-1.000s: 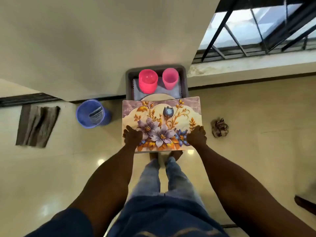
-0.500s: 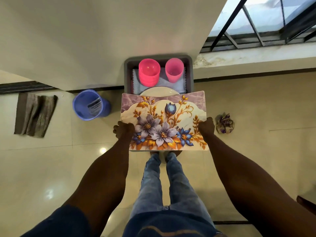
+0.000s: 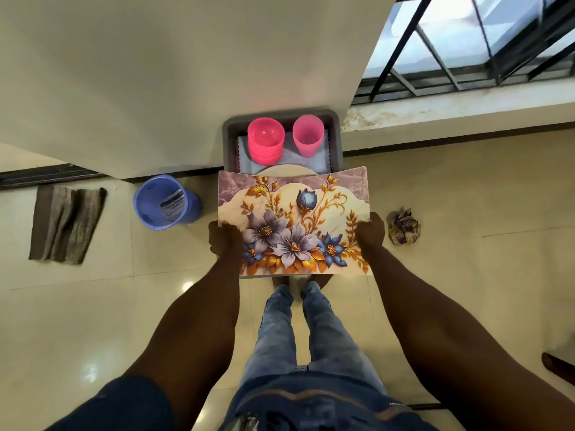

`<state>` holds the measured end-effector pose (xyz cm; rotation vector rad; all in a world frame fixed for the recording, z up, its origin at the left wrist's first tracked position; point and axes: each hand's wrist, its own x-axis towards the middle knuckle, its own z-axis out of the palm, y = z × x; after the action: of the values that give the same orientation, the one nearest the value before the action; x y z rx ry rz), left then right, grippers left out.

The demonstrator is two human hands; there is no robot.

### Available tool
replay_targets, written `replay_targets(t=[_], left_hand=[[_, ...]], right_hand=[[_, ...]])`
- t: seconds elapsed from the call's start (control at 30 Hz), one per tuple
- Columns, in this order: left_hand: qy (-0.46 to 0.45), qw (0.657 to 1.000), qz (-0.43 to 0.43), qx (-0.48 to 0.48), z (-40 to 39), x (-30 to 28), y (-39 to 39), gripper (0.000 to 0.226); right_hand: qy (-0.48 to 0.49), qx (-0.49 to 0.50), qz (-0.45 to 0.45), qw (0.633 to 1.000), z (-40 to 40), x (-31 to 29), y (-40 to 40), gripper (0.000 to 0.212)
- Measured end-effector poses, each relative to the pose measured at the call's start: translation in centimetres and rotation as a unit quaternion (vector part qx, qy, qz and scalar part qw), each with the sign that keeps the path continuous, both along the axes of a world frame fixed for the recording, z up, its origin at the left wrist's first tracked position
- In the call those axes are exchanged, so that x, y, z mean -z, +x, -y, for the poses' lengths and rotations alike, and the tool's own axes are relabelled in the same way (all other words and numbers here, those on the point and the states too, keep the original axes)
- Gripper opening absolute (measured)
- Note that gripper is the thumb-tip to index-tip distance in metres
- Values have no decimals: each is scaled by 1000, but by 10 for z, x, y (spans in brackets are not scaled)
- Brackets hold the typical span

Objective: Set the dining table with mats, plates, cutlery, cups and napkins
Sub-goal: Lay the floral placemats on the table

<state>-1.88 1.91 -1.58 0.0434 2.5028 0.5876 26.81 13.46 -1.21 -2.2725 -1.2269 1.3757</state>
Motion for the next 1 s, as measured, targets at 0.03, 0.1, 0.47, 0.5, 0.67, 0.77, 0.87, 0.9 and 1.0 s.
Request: replay_targets(t=[0.03, 0.1, 0.47, 0.5, 0.67, 0.77, 0.87, 0.9, 1.0], left_hand=[[14, 1000, 2, -6, 0, -6, 2, 34], [37, 999, -1, 3, 0, -20, 4, 35], [165, 941, 151, 256, -36, -74, 6, 8], [177, 932, 154, 277, -45, -72, 8, 8], [233, 873, 216, 370, -71, -108, 47, 9], [223, 838, 249, 431, -80, -104, 61, 10], [184, 803, 272, 498, -76, -110, 87, 10], [166, 792, 287, 512, -76, -103, 96, 14], [102, 755, 303, 573, -60, -113, 134, 43]], right_hand=[[0, 15, -8, 1000, 3, -8, 4, 26], [-4, 48, -30, 998, 10, -29, 16, 30], [40, 229, -85, 969, 99, -132, 118, 48], [44, 260, -89, 960, 112, -135, 121, 46], [75, 399, -75, 911, 196, -153, 122, 41], [88, 471, -73, 874, 248, -155, 121, 49], [98, 530, -74, 839, 298, -159, 122, 41], [110, 550, -75, 825, 316, -161, 123, 39], [143, 604, -61, 781, 367, -165, 124, 40]])
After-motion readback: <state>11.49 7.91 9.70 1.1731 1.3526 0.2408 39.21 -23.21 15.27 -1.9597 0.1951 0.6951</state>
